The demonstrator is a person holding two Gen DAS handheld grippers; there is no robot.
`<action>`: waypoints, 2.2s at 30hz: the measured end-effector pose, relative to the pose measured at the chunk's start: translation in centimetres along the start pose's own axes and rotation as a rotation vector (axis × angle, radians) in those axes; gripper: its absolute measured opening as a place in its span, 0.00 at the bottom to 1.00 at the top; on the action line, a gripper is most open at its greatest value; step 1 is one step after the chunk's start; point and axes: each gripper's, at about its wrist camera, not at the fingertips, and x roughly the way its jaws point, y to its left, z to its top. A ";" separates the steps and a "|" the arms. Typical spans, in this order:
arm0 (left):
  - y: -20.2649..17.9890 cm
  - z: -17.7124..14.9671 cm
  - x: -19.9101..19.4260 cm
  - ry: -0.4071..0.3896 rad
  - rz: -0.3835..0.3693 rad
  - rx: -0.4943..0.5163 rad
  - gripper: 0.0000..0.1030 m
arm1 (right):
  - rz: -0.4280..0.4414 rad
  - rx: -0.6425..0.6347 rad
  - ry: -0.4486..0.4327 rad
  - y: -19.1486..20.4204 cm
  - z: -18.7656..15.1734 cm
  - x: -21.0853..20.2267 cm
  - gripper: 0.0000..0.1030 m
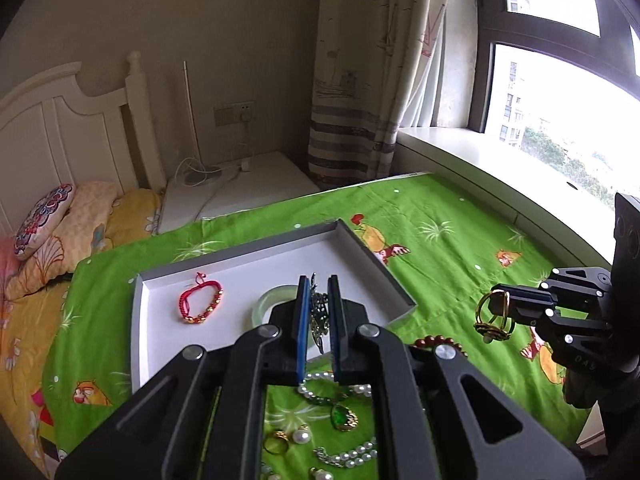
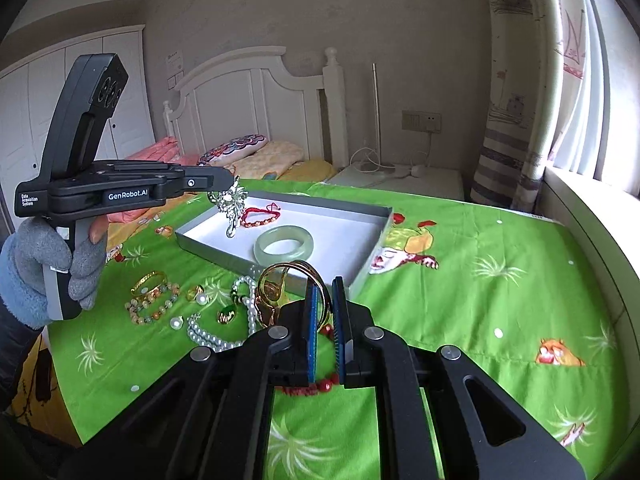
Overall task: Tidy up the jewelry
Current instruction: 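Carry the silver brooch with the left tool while the right tool carries the gold ring to the box, then open the left tool in the box while the right tool releases the gold ring inside, then withdraw both tools from the box over the remaining jewelry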
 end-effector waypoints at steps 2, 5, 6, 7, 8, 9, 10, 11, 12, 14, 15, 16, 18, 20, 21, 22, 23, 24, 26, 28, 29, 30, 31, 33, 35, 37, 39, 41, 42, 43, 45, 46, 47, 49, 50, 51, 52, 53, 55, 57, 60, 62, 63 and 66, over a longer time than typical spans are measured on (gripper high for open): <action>1.6 0.1 0.7 0.011 0.029 -0.019 0.08 | 0.002 -0.004 0.010 0.1 1.1 1.5 0.09; 4.1 0.1 1.5 0.025 0.063 -0.058 0.08 | 0.001 -0.001 0.036 0.1 2.6 4.1 0.09; 4.9 0.1 1.8 0.030 0.071 -0.072 0.08 | 0.007 0.007 0.048 -0.1 3.0 5.0 0.09; 5.7 0.1 2.0 0.036 0.080 -0.084 0.08 | 0.009 0.014 0.059 -0.2 3.4 5.9 0.09; 6.3 0.0 2.3 0.040 0.088 -0.097 0.08 | 0.000 0.016 0.072 -0.3 3.7 6.9 0.09; 7.0 0.0 2.5 0.044 0.093 -0.112 0.08 | -0.008 0.018 0.086 -0.5 4.0 7.8 0.09; 7.6 -0.2 2.7 0.049 0.094 -0.128 0.08 | -0.012 0.026 0.101 -0.7 4.1 8.7 0.09; 8.1 -0.3 3.1 0.053 0.097 -0.144 0.08 | -0.015 0.036 0.115 -1.0 4.3 9.6 0.09; 8.6 -0.5 3.3 0.057 0.099 -0.159 0.08 | -0.022 0.044 0.129 -1.3 4.5 10.4 0.09; 9.5 -0.9 3.8 0.064 0.091 -0.194 0.08 | -0.035 0.058 0.156 -1.7 4.9 12.0 0.09; 9.9 -1.1 4.0 0.067 0.082 -0.213 0.08 | -0.040 0.066 0.168 -1.9 5.1 12.8 0.09; 10.4 -1.2 4.3 0.067 0.071 -0.232 0.08 | -0.046 0.072 0.182 -2.1 5.3 13.5 0.09; 10.9 -1.5 4.8 0.066 0.048 -0.267 0.08 | -0.059 0.080 0.213 -2.4 5.6 15.0 0.09; 11.4 -1.6 5.4 0.068 0.042 -0.296 0.08 | -0.078 0.082 0.237 -2.4 6.0 16.4 0.09; 11.6 -1.7 5.7 0.069 0.045 -0.306 0.08 | -0.090 0.079 0.249 -2.3 6.2 17.0 0.09; 11.8 -1.8 5.9 0.072 0.049 -0.314 0.08 | -0.101 0.078 0.263 -2.3 6.3 17.7 0.09; 12.0 -1.9 6.2 0.073 0.055 -0.322 0.08 | -0.111 0.080 0.276 -2.3 6.4 18.3 0.09; 12.4 -2.1 6.4 0.076 0.060 -0.332 0.08 | -0.121 0.082 0.287 -2.3 6.4 18.9 0.09; 13.0 -2.6 6.9 0.083 0.066 -0.357 0.08 | -0.126 0.089 0.316 -2.4 6.3 19.9 0.10; 14.0 -3.2 7.2 0.088 0.086 -0.383 0.12 | -0.136 0.102 0.327 -2.6 6.2 20.4 0.11; 14.4 -3.5 7.3 0.093 0.098 -0.397 0.27 | -0.128 0.120 0.331 -2.8 6.1 20.4 0.12; 14.7 -3.9 7.2 0.095 0.108 -0.413 0.37 | -0.107 0.140 0.333 -3.0 6.0 20.3 0.12; 15.2 -4.3 6.9 0.088 0.124 -0.431 0.56 | -0.089 0.157 0.331 -3.2 6.0 20.0 0.17; 15.9 -5.0 6.1 0.069 0.151 -0.456 0.62 | -0.077 0.171 0.306 -3.4 6.0 19.0 0.30; 16.1 -5.5 5.1 0.066 0.142 -0.475 0.66 | -0.064 0.176 0.268 -3.5 6.1 17.5 0.35; 15.6 -5.8 3.4 0.049 0.174 -0.466 0.78 | -0.041 0.184 0.229 -3.7 6.2 15.6 0.35; 14.2 -5.9 1.4 0.016 0.201 -0.430 0.86 | -0.018 0.181 0.188 -3.6 6.0 13.4 0.37; 12.5 -6.3 -0.7 -0.006 0.226 -0.392 0.96 | 0.004 0.170 0.150 -3.3 5.5 11.0 0.42; 11.5 -6.6 -1.6 -0.015 0.240 -0.376 0.98 | 0.012 0.161 0.134 -3.1 5.1 9.8 0.45; 10.6 -6.9 -2.5 -0.022 0.248 -0.362 0.97 | 0.017 0.148 0.119 -2.8 4.6 8.5 0.46; 8.7 -8.0 -3.7 -0.017 0.236 -0.337 0.97 | 0.022 0.127 0.099 -2.4 3.3 6.2 0.46; 7.8 -8.6 -4.1 -0.010 0.221 -0.326 0.98 | 0.026 0.125 0.088 -2.4 2.6 5.0 0.46; 7.1 -9.3 -4.5 -0.004 0.209 -0.321 0.98 | 0.031 0.129 0.082 -2.4 2.0 4.0 0.47; 6.1 -10.7 -4.8 0.013 0.173 -0.343 0.98 | 0.034 0.137 0.080 -2.5 0.6 2.4 0.47; 5.7 -11.5 -4.9 0.026 0.148 -0.360 0.97 | 0.026 0.136 0.082 -2.4 -0.1 1.8 0.47; 5.4 -12.3 -4.9 0.040 0.128 -0.373 0.97 | 0.017 0.130 0.088 -2.4 -0.7 1.4 0.47; 5.0 -13.0 -4.9 0.052 0.119 -0.381 0.97 | 0.008 0.122 0.093 -2.3 -1.3 1.0 0.47; 4.7 -13.5 -4.9 0.060 0.119 -0.386 0.97 | 0.000 0.118 0.094 -2.2 -1.8 0.6 0.47; 4.3 -14.4 -4.9 0.074 0.115 -0.388 0.97 | 0.001 0.131 0.092 -2.3 -2.8 0.0 0.50; 3.7 -15.2 -5.0 0.081 0.110 -0.379 0.97 | 0.009 0.157 0.092 -2.4 -3.7 -0.2 0.54; 3.1 -15.7 -5.4 0.077 0.136 -0.355 0.97 | 0.012 0.174 0.113 -2.2 -4.5 -0.3 0.55; 3.0 -15.7 -5.4 0.076 0.146 -0.346 0.97 | 0.016 0.164 0.117 -1.8 -4.5 -0.3 0.57; 3.0 -15.6 -5.1 0.086 0.149 -0.344 0.97 | 0.015 0.150 0.126 -1.5 -4.4 -0.1 0.60; 3.0 -15.5 -4.6 0.127 0.200 -0.341 0.97 | 0.006 0.083 0.161 0.1 -4.5 0.6 0.62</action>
